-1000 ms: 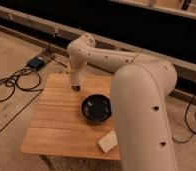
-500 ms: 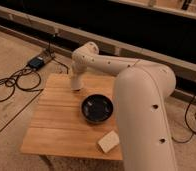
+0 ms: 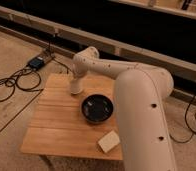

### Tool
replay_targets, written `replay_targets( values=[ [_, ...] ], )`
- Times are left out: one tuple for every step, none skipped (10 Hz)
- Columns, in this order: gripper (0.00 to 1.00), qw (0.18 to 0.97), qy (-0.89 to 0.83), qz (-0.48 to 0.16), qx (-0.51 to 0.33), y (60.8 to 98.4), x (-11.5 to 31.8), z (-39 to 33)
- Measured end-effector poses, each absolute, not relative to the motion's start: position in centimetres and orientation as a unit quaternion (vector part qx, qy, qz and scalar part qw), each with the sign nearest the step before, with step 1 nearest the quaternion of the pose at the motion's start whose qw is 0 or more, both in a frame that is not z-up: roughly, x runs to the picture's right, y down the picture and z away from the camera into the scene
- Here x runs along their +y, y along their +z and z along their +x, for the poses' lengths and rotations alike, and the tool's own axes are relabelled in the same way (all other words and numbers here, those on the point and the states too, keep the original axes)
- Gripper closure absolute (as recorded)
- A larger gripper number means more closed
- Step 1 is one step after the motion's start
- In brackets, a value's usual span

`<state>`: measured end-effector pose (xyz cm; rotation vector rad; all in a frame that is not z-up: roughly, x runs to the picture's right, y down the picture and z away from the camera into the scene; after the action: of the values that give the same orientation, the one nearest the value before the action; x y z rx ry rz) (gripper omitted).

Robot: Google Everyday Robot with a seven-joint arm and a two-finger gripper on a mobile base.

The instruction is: Place the eraser in the ceramic cup

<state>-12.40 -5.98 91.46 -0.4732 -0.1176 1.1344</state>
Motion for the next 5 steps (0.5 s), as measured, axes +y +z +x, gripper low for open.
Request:
replay_targets(
  values=[
    [0.47, 0.817, 0.528, -0.225, -0.056, 91.55, -5.79, -12.58],
    [0.36, 0.819, 0.523, -0.227, -0.057, 91.65, -5.63, -12.83],
    [0.25, 0.822, 0.518, -0.229, -0.057, 91.86, -5.45, -13.02],
    [0.21, 0.824, 0.516, -0.229, -0.056, 92.01, -5.38, -13.08],
    [0.20, 0.824, 0.516, -0.229, -0.056, 92.00, -5.41, -13.05]
  ],
)
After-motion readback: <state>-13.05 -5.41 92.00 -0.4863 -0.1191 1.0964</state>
